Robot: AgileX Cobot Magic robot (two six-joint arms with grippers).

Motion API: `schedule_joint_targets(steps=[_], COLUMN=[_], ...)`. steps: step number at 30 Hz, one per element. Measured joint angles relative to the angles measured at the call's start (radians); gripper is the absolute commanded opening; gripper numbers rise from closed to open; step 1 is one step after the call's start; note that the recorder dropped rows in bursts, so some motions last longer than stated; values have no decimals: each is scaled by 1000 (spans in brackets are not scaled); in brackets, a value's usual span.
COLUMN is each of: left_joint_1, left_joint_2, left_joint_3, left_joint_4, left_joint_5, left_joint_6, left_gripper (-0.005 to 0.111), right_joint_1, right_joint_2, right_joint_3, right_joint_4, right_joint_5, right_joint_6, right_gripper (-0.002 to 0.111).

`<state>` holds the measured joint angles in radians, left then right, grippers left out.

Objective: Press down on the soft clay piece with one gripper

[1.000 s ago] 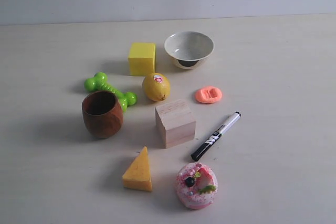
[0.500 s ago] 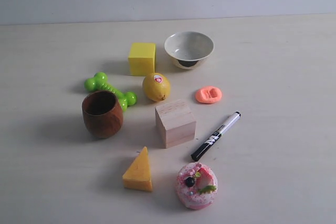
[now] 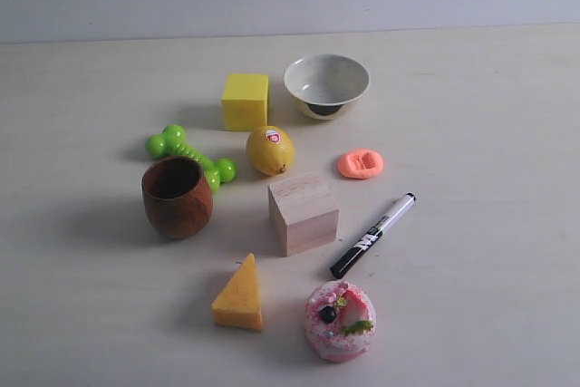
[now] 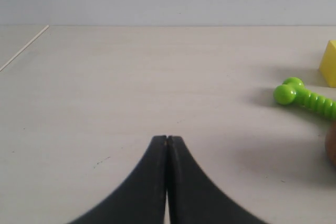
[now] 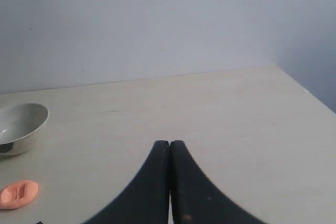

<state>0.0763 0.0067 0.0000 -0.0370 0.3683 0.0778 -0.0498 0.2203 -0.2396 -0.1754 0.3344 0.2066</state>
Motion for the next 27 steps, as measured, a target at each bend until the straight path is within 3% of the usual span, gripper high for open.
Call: schedule_joint_targets(steps=[14,27], left_joint_1=[0,0], left_joint_2=[0,0], left_joint_3=[0,0], left_joint_4=[0,0], left_joint_5=[0,0], left_joint_6=[0,0], left_gripper=[0,0], right_joint_1=[0,-51], right_joint_2=[-176,-191], right_joint_3=[185,231], right_joint_4=[31,64], right_joint_5=[-48,-46], right_joint_6=[0,-26], right_gripper=[0,0])
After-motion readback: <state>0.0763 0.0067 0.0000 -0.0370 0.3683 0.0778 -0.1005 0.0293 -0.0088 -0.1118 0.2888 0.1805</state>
